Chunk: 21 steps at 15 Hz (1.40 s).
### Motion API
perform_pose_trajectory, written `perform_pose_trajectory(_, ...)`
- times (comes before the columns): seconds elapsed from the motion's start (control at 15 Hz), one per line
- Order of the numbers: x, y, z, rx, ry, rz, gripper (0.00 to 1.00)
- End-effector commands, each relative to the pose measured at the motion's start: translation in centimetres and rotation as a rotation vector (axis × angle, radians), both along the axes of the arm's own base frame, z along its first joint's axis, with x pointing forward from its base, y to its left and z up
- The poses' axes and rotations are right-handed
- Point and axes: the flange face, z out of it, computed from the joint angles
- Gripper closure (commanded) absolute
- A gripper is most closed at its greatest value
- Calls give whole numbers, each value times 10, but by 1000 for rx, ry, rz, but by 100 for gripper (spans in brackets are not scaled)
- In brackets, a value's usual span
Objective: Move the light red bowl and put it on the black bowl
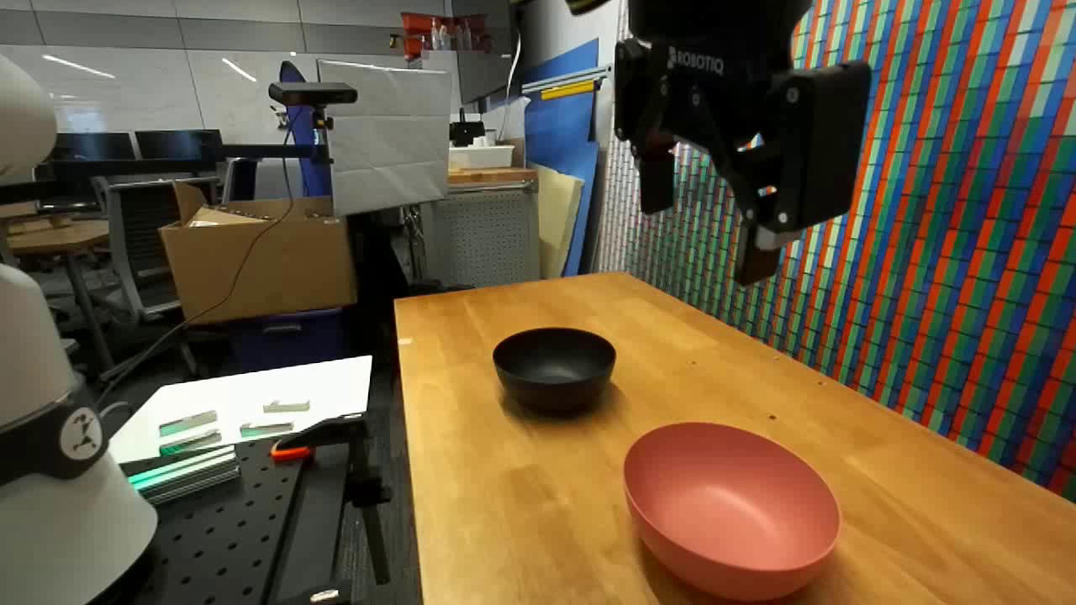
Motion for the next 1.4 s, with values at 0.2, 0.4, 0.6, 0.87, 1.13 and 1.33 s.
perform_pose_trajectory(0.2, 3, -1, 7, -5, -13, -2, 0)
perform_pose_trajectory(0.4, 5, 1, 7, -26, -18, -6, 0)
perform_pose_trajectory(0.6, 17, 25, 12, -156, -85, 20, 0)
perform_pose_trajectory(0.87, 41, 82, 8, -318, -171, 87, 0)
perform_pose_trajectory(1.13, 51, 135, -29, -376, -142, 137, 0)
perform_pose_trajectory(1.33, 54, 154, -68, -407, -61, 147, 0)
